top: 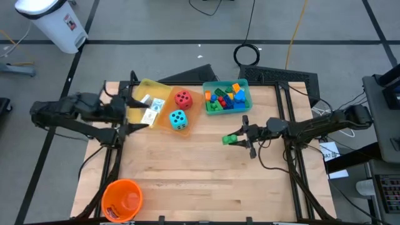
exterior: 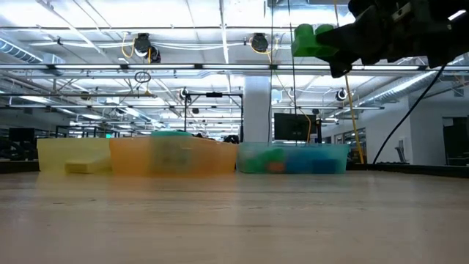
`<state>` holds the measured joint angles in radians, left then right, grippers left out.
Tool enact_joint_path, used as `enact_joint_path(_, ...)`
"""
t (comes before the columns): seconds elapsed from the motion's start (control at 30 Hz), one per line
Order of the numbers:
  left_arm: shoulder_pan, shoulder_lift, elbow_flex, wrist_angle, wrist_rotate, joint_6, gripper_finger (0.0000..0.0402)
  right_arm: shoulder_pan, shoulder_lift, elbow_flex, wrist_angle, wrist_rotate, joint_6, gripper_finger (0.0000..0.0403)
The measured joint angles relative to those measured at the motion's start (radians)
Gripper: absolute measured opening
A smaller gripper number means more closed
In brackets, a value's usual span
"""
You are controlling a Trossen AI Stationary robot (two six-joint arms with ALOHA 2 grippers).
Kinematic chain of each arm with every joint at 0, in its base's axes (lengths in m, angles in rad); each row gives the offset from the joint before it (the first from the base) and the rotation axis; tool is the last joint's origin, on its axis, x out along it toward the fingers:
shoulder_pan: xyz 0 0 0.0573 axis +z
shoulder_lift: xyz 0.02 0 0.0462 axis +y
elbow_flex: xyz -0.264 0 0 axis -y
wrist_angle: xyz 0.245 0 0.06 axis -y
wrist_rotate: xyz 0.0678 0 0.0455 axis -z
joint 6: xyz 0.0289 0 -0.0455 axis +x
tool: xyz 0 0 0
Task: Pick & Place Toys
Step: Put the green game piece into the blue bin
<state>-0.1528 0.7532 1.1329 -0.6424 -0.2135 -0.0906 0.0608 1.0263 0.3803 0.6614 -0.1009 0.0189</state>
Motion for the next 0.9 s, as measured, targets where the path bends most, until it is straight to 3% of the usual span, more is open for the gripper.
enact_joint_path(0.17, 0.000, -0.111, -0.247, 0.112, -0.061, -0.008, 0.0363, 0.000, -0.029, -0.011, -0.002, 0.000, 0.000, 0.0095)
enact_joint_path(0.43, 0.003, -0.317, -0.793, 0.672, -0.105, -0.020, 0.0363, 0.000, -0.034, -0.011, -0.009, 0.003, 0.016, 0.0095)
enact_joint_path(0.53, 0.003, -0.417, -0.943, 0.788, -0.104, -0.021, 0.0363, 0.000, -0.034, -0.011, -0.009, 0.003, 0.022, 0.0095)
enact_joint_path(0.7, 0.003, -0.537, -1.099, 0.900, -0.112, -0.028, 0.0363, -0.005, -0.034, -0.011, -0.009, 0.004, 0.021, 0.0095)
enact_joint_path(0.9, 0.003, -0.580, -1.117, 0.857, -0.123, -0.009, 0.0363, -0.050, -0.033, -0.011, -0.018, 0.108, 0.068, 0.0095)
